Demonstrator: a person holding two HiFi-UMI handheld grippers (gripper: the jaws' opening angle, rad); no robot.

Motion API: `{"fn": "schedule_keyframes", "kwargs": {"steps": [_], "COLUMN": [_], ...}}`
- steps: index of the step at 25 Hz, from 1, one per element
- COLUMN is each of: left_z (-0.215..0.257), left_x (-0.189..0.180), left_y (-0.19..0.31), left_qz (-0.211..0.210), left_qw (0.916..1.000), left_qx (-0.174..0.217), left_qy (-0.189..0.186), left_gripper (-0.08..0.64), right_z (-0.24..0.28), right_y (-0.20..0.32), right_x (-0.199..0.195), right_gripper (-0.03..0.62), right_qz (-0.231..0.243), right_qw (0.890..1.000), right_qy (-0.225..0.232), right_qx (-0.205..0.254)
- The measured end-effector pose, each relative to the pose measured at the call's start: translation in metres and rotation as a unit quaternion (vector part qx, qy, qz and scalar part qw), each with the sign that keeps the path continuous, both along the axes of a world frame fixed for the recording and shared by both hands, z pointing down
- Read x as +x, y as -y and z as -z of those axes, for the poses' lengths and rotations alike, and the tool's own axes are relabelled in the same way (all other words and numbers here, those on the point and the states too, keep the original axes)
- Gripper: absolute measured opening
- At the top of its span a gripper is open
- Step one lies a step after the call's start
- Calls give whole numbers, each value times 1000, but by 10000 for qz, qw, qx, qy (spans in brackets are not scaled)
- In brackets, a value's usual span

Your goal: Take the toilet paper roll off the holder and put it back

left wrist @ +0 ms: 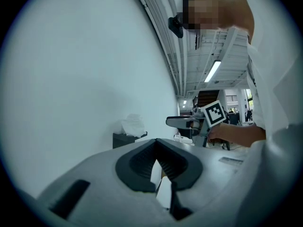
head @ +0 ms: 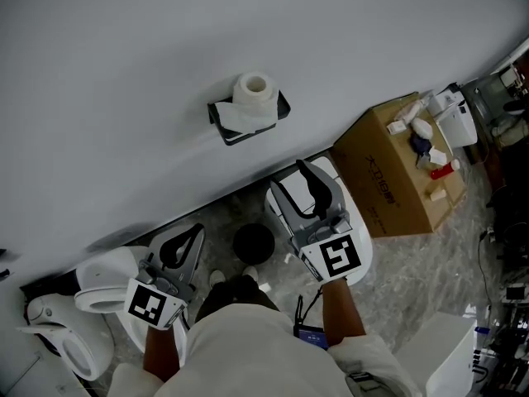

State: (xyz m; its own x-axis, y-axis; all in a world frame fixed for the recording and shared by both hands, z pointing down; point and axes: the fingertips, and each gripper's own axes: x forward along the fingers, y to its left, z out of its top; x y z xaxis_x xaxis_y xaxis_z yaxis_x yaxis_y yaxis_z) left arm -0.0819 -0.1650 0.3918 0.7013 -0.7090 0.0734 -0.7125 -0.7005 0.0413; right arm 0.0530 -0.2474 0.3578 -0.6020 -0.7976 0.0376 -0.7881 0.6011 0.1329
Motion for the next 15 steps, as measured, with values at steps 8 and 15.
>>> {"fn": "schedule_keyframes", "kwargs": {"steps": [8, 15], "left_z": [8, 18], "left_x": [4, 6], "left_y": [-4, -6], "left_qz": [-89, -9], "left_qw": [9999, 9998], "left_qx": [91, 86], "left_qy": [1, -185], "left_gripper": [6, 6], "right_z": [27, 35], "right_y": [-39, -54], "right_x": [1, -7], "right_gripper": [-1, -2], "right_qz": [52, 303], "right_qw": [9990, 9984], "right_qy": [197, 371], "right_qx": [396, 305]}}
